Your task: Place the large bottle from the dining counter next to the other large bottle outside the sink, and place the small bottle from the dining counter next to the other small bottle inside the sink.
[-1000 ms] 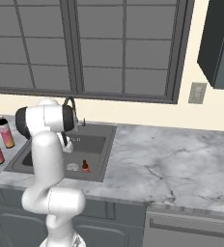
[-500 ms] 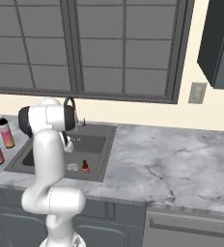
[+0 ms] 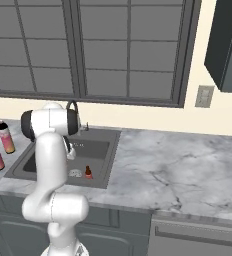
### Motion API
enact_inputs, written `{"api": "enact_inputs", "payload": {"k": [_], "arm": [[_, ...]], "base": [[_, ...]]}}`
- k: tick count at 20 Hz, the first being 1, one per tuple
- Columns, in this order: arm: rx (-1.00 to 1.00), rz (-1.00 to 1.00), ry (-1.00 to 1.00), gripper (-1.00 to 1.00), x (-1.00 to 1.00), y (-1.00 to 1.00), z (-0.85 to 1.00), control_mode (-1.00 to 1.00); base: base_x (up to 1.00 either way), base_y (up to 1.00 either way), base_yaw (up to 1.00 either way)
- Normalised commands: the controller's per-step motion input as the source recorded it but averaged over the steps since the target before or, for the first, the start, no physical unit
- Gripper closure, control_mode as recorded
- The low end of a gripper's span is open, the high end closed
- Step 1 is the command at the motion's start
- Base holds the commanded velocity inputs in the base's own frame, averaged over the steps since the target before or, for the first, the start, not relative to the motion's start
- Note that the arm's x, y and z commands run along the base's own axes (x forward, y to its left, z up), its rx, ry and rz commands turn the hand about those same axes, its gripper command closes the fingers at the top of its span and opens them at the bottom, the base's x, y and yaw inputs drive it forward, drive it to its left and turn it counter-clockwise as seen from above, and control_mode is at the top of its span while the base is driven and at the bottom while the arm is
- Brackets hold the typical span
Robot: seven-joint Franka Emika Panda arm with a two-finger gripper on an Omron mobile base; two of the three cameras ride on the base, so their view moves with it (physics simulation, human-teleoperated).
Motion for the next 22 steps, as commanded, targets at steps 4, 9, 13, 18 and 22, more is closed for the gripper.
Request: {"api": "enact_inputs", "payload": {"k": [4,9,13,18,22], "arm": [[0.0,0.0,0.0,1.0,0.0,0.01,-0.23,-1.0],[0.0,0.0,0.0,1.0,0.0,0.0,-0.02,-1.0],[0.0,0.0,0.0,-1.0,0.0,0.0,0.0,-1.0],[0.0,0.0,0.0,-1.0,0.0,0.0,0.0,-1.0],[0.0,0.0,0.0,-1.0,0.0,0.0,0.0,-1.0]], "base": [[0.0,0.0,0.0],[0.0,0.0,0.0],[0.0,0.0,0.0],[0.0,0.0,0.0],[0.0,0.0,0.0]]}}
